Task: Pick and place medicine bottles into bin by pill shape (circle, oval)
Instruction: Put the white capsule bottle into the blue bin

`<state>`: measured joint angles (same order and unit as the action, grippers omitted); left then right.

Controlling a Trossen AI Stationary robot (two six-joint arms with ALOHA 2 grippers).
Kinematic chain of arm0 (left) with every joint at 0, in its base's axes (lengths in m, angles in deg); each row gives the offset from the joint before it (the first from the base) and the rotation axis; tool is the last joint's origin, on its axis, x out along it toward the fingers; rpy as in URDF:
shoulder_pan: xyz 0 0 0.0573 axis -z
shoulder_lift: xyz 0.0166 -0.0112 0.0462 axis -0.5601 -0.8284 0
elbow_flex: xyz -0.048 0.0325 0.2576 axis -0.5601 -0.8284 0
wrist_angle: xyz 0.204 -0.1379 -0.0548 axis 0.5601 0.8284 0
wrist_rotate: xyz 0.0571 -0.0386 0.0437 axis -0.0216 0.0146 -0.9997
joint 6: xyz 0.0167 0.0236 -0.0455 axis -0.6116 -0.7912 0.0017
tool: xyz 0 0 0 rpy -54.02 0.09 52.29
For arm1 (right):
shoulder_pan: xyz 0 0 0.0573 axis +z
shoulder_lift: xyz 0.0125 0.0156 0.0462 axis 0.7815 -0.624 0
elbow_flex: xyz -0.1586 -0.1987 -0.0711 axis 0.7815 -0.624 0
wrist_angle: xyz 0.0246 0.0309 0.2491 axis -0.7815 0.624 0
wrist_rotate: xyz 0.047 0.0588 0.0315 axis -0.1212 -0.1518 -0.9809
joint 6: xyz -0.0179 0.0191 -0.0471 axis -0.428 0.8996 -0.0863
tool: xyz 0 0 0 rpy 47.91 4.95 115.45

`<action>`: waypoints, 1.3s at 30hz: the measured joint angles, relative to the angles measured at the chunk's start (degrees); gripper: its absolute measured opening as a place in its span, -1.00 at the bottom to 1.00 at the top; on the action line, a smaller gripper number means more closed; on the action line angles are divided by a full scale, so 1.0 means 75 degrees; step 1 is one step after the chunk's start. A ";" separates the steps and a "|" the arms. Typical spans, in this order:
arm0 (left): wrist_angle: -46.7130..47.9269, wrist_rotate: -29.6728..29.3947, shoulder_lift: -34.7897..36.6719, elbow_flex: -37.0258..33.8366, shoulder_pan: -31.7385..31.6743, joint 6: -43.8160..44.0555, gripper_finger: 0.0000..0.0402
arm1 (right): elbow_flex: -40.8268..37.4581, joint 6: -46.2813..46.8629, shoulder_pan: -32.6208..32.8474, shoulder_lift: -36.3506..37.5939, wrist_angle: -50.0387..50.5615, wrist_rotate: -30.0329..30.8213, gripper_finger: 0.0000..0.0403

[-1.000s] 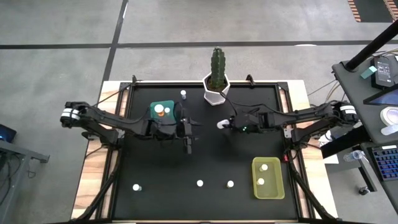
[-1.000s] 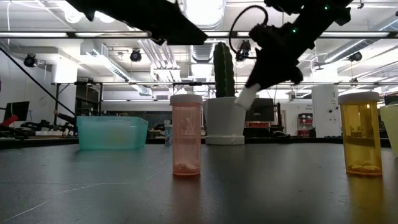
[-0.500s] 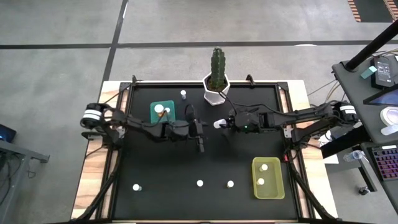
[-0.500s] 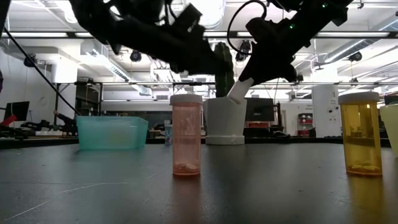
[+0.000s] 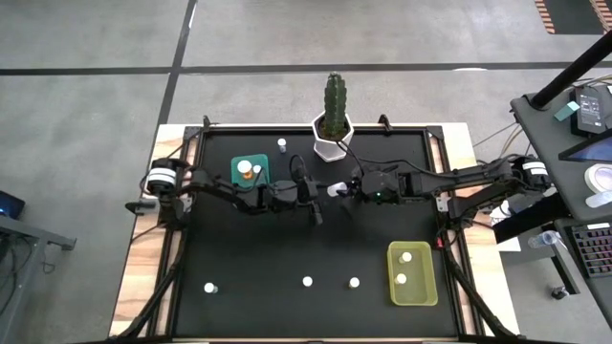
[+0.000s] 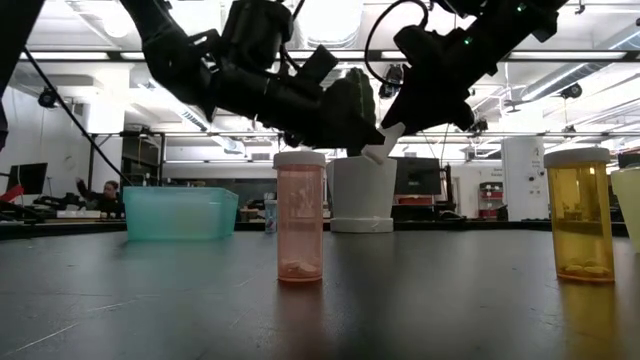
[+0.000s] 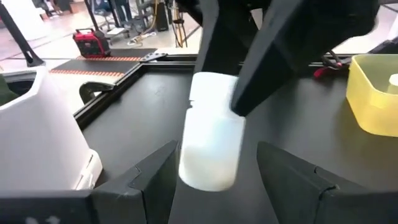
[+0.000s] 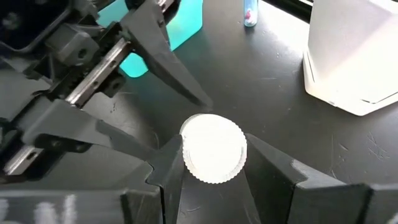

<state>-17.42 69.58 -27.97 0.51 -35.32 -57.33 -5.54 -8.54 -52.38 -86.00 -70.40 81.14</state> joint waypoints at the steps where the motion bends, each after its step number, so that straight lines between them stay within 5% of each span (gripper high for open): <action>1: -0.0090 -0.0003 -0.0030 0.0000 -0.0003 -0.0003 0.00 | 0.0000 0.0004 -0.0001 0.0000 0.0002 0.0000 -0.30; 20: -0.0183 0.0003 -0.0040 0.0023 -0.0018 -0.0012 0.00 | 0.0000 0.0492 -0.0001 -0.0003 -0.0708 -0.0400 -0.30; 27: -0.0188 0.0026 -0.0040 0.0023 -0.0019 -0.0032 -0.25 | 0.0000 0.0385 -0.0001 -0.0003 -0.0718 -0.0403 -0.29; 30: -0.0183 0.0026 -0.0040 0.0023 -0.0018 -0.0026 -0.39 | 0.0000 0.0381 -0.0001 -0.0003 -0.0717 -0.0415 -0.23; 39: 0.0035 0.0015 0.0155 -0.0030 -0.0015 0.0002 -0.39 | 0.0000 0.0269 -0.0012 0.0253 -0.0522 -0.0387 0.03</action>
<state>-17.16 69.69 -26.80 0.28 -35.43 -57.31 -5.54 -6.53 -52.47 -84.10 -74.32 78.23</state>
